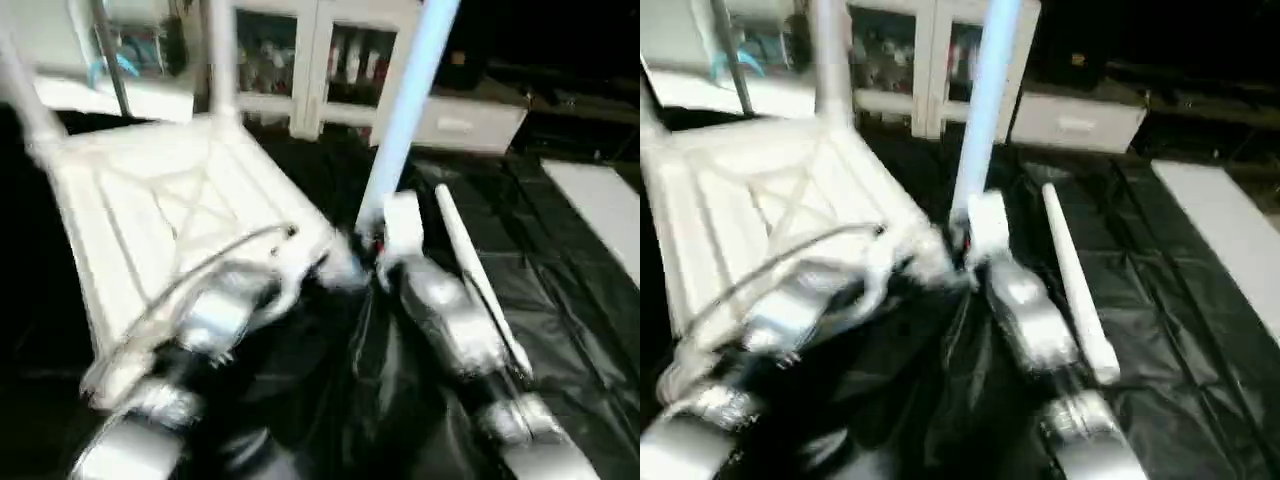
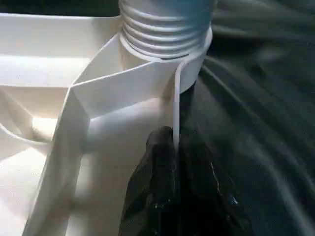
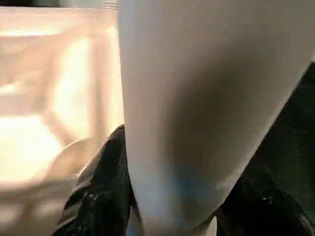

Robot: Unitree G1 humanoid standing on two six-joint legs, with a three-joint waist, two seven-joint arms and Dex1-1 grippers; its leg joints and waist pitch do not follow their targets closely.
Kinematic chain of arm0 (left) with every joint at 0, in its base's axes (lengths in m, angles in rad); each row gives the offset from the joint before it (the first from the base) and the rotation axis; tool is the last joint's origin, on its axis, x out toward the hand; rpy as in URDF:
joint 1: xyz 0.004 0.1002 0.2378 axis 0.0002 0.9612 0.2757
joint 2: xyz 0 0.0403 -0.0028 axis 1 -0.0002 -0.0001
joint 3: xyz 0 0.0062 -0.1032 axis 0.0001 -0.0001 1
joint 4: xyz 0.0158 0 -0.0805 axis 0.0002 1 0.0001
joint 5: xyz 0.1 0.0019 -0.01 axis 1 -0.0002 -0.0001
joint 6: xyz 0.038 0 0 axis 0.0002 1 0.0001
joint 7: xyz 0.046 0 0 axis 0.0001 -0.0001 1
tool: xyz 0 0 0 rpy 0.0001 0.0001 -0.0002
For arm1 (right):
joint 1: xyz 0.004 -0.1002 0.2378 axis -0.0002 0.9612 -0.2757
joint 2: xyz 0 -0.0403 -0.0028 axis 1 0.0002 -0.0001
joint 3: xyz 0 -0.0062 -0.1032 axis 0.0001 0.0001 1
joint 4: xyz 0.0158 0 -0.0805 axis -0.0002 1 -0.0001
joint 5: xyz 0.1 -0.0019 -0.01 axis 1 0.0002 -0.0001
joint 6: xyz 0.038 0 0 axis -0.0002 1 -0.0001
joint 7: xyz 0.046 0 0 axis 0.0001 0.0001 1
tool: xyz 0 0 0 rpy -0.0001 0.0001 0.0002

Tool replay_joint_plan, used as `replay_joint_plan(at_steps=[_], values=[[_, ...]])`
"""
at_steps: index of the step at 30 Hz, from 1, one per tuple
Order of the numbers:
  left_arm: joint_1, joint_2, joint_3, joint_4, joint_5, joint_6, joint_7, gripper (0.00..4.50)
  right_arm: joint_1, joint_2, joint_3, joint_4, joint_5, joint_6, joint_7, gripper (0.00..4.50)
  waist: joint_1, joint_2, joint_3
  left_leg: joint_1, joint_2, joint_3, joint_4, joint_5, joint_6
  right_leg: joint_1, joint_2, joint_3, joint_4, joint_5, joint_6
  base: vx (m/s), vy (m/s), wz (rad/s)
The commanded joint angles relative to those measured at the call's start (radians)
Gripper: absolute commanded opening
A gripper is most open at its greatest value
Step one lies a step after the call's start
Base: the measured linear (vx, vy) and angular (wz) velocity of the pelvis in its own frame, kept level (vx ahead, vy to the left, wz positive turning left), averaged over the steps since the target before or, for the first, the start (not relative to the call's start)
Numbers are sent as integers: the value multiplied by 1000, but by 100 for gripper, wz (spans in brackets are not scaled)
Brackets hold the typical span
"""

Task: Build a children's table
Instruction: Insert table leg to table base

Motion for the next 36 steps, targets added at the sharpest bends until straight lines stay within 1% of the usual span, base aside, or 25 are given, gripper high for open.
replay_joint_plan(at_steps=[1, 3, 5, 6, 7, 8, 9, 10, 11, 14, 16, 17, 18, 19, 21, 23, 24, 26, 27, 28, 29, 30, 32, 33, 36], values=[[-52, -57, 34, -27, -44, -18, 46, 0, 51, -1, -20, 223, -55, 57, -126, 186, 7, 6, -41, -14, 55, -27, -85, -177, -27, 40, -85, 50, -60, -164, -169, 0, 0, 0], [-59, -71, 40, -23, -45, -17, 61, 0, 39, 8, -19, 244, -58, 46, -142, 186, 11, 8, -38, -10, 52, -15, -77, -159, 3, 32, -83, 50, -62, -127, -186, 30, -11, 1], [-63, -85, 44, -25, -48, -13, 70, 0, 26, 17, -27, 263, -54, 35, -166, 186, 19, 4, -45, -13, 49, -11, -70, -53, 41, 43, -81, 50, -44, 17, -211, 59, -23, 0], [-66, -94, 49, -28, -43, -6, 84, 0, 9, 23, -28, 284, -62, 14, -196, 186, 20, -4, -46, -13, 48, -8, -68, -31, 54, 44, -81, 49, -42, 47, -217, 0, 0, 0], [-68, -95, 52, -24, -37, 2, 100, 0, -14, 32, -37, 313, -69, -7, -216, 186, 24, 0, -44, -12, 49, -6, -68, -1, 81, 45, -84, 49, -38, 81, -240, 0, 0, 0], [-68, -94, 53, -23, -36, 3, 102, 0, -17, 33, -38, 317, -70, -9, -218, 186, 24, 0, -44, -12, 49, -6, -68, -1, 81, 45, -84, 49, -38, 81, -240, 0, 0, 0], [-68, -91, 53, -18, -34, 6, 105, 0, -26, 38, -44, 330, -72, -15, -225, 186, 24, -1, -39, -12, 49, -5, -69, -47, 84, 43, -84, 50, -46, 15, -239, 0, 0, 0], [-70, -88, 56, -12, -34, 5, 109, 0, -32, 41, -46, 341, -74, -22, -225, 186, 23, 0, -38, -12, 50, -5, -70, -65, 82, 42, -84, 50, -48, -14, -235, 0, 0, 0], [-71, -86, 58, -9, -35, 4, 111, 0, -36, 43, -49, 350, -75, -28, -226, 186, 23, 1, -35, -9, 52, -6, -73, -105, 69, 39, -83, 49, -53, -77, -223, 0, 0, 0], [-78, -77, 61, 4, -37, 2, 116, 0, -55, 52, -62, 380, -59, -67, -208, 186, 20, 3, -33, -8, 53, -9, -77, -157, 37, 33, -81, 49, -60, -166, -195, 0, 0, 0], [-78, -73, 59, 4, -36, 3, 111, 0, -60, 55, -66, 371, -50, -97, -188, 186, 20, 5, -30, -6, 53, -9, -78, -174, 26, 30, -80, 50, -61, -176, -187, 0, 0, 0], [-78, -73, 59, 4, -36, 3, 111, 0, -60, 55, -66, 371, -50, -97, -188, 186, 20, 3, -31, -8, 52, -9, -78, -173, 24, 31, -80, 50, -61, -171, -185, 0, 0, 0], [-73, -67, 51, 1, -34, 2, 102, 0, -62, 61, -75, 344, -24, -130, -124, 221, 20, 5, -30, -8, 52, -9, -78, -172, 27, 31, -79, 50, -60, -160, -185, 0, 0, 0], [-73, -67, 51, 1, -34, 2, 102, 0, -62, 61, -75, 344, -24, -130, -124, 221, 20, 5, -30, -8, 52, -9, -78, -172, 27, 31, -79, 50, -60, -160, -185, 0, 0, 0], [-64, -57, 39, -3, -32, -4, 91, 0, -55, 57, -77, 294, -15, -151, -84, 261, 23, 6, -33, -8, 52, -8, -74, -125, 44, 36, -78, 50, -52, -80, -204, 0, 0, 0], [-57, -45, 30, -7, -32, -10, 72, 0, -40, 44, -76, 226, -6, -139, -62, 266, 28, 3, -40, -10, 49, -6, -66, -42, 69, 45, -78, 51, -35, 41, -228, 0, 0, 0], [-51, -30, 23, -13, -33, -19, 52, 0, -20, 26, -78, 144, 7, -118, -41, 266, 33, 5, -38, -10, 47, -4, -63, 7, 99, 45, -74, 51, -32, 116, -240, 0, 0, 0], [-48, -24, 21, -15, -34, -20, 45, 0, -11, 17, -79, 112, 11, -112, -29, 284, 34, 2, -44, -12, 46, -3, -56, 75, 138, 49, -75, 51, -20, 214, -269, 0, 0, 0], [-42, -8, 15, -23, -38, -29, 21, 0, 14, -7, -75, 40, 17, -86, 4, 303, 37, 4, -41, -12, 47, -1, -54, 85, 160, 46, -76, 49, -22, 227, -283, 0, 0, 0], [-41, -8, 15, -23, -38, -29, 20, 0, 15, -7, -75, 39, 17, -86, 5, 307, 38, 4, -39, -12, 47, 0, -54, 81, 168, 47, -76, 49, -23, 218, -286, 0, 0, 0], [-33, 7, 9, -32, -40, -32, 0, 0, 40, -32, -69, -21, 23, -60, 36, 315, 42, 3, -37, -11, 49, -1, -56, 59, 171, 47, -77, 49, -27, 175, -289, 0, 0, 0], [-4, 53, -5, -66, -46, -36, -55, 0, 116, -104, -54, -177, 69, 24, 176, 327, 49, 4, -33, -11, 55, -2, -57, 30, 171, 48, -80, 49, -30, 128, -283, 0, 0, 0], [2, 60, -7, -72, -47, -37, -63, 0, 128, -114, -53, -201, 80, 38, 199, 347, 55, 6, -31, -9, 57, -1, -58, 22, 169, 46, -79, 50, -30, 101, -277, 0, 0, 0], [15, 81, -17, -87, -47, -59, -91, 0, 156, -145, -48, -248, 88, 55, 243, 352, 54, 10, -27, -12, 56, -1, -60, 9, 161, 43, -78, 49, -36, 52, -276, 0, 0, 0], [45, 128, -37, -113, -50, -97, -154, 0, 221, -214, -49, -364, 162, 101, 369, 379, 55, 11, -22, -13, 60, -3, -64, -43, 129, 43, -81, 50, -44, -42, -256, 0, 0, 0]])
